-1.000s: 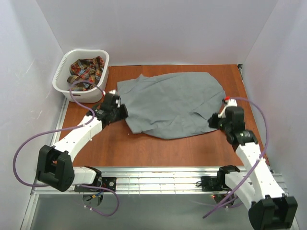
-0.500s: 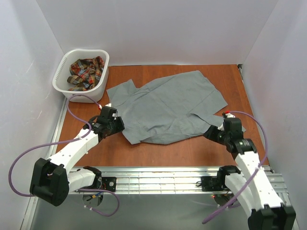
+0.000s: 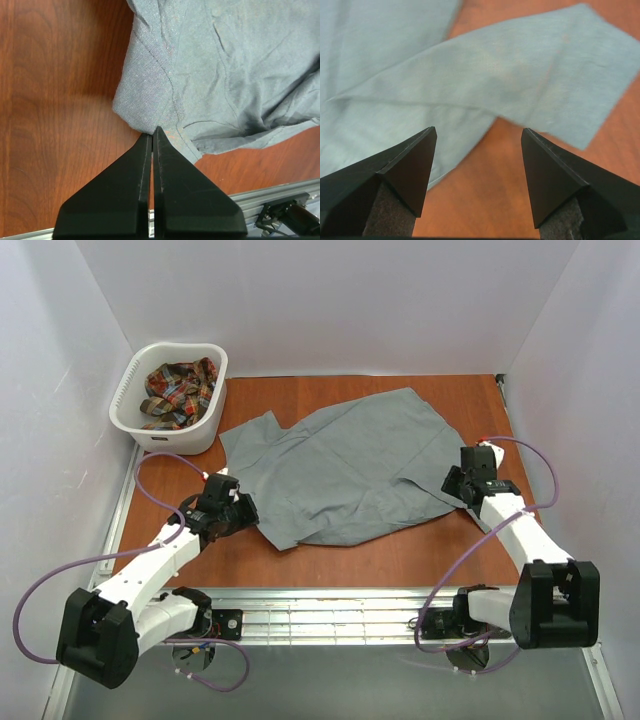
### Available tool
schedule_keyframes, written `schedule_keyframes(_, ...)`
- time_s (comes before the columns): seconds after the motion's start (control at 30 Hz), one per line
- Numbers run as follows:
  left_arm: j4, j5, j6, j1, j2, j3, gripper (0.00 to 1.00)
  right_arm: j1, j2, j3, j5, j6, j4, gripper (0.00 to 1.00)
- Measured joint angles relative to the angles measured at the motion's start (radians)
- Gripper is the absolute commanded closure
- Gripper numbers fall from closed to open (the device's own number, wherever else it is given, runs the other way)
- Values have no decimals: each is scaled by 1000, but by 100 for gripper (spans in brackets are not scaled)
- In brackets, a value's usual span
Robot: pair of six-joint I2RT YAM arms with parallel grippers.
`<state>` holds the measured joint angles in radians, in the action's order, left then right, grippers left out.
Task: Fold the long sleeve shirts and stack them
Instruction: Flatten the shirt out
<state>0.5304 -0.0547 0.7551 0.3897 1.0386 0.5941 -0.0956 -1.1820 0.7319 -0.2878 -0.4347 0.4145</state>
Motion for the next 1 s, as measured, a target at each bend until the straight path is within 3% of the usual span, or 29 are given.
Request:
schedule_keyframes(0.23,-16,-28,5,0,-19,-24,100,177,-136,0,-42,-12,-28,36)
schedule_keyframes(0.4,-23,-33,2,0,-17,-26,100,219,-204,-3,-14,-30,-80,41)
schedule_keyframes(0.53,-36,-33,1,0,-11,-26,100,226,-234,-5,20,-43,-125,63)
schedule_keyframes(0.57,-38,-32,1,0,-10,-26,100,227,-239,-8,30,-44,-137,82)
schedule_keyframes(0.63,-43,-31,1,0,-7,-26,100,231,-245,-10,45,-45,-140,98)
schedule_keyframes(0.8,-52,-9,1,0,21,-24,100,240,-172,-8,45,-51,-89,99)
schedule_keyframes(1.0,-72,29,1,-31,95,14,100,257,142,100,-10,-35,41,99)
